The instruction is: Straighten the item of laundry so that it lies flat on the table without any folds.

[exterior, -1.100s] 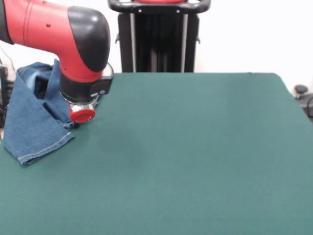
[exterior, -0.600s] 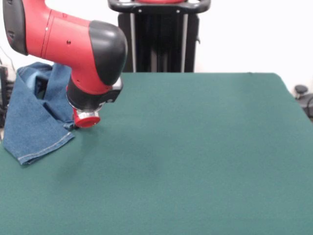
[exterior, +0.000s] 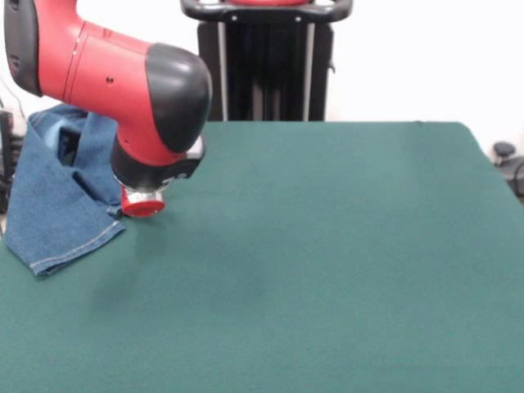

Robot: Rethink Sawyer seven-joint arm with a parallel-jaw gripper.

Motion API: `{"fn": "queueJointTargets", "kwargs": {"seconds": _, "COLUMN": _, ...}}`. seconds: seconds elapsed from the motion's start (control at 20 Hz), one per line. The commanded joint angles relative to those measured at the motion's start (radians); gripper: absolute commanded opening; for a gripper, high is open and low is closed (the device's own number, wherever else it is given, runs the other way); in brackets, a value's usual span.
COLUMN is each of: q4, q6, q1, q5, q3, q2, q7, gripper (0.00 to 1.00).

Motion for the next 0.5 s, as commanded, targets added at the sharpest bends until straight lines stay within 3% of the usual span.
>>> {"fn": "queueJointTargets", "kwargs": {"seconds": 0.05, "q4": -0.069, "q6": -0.385, "q1": 0.054, "q5": 0.227, "q3": 0.136, "q2": 0.201, "q7": 0.437, "gripper": 0.0}}
{"fn": "queueJointTargets", "kwargs": {"seconds": 0.2, "q4": -0.028, "q6": -0.447, "q1": 0.035, "q5": 0.302, "q3": 0.152, "q2": 0.196, "q7": 0.436, "gripper": 0.0}}
{"fn": "queueJointTargets", "kwargs": {"seconds": 0.5, "q4": 0.17, "q6": -0.74, "q1": -0.111, "q5": 0.404, "q3": 0.317, "q2": 0.156, "q7": 0.34, "gripper": 0.0}}
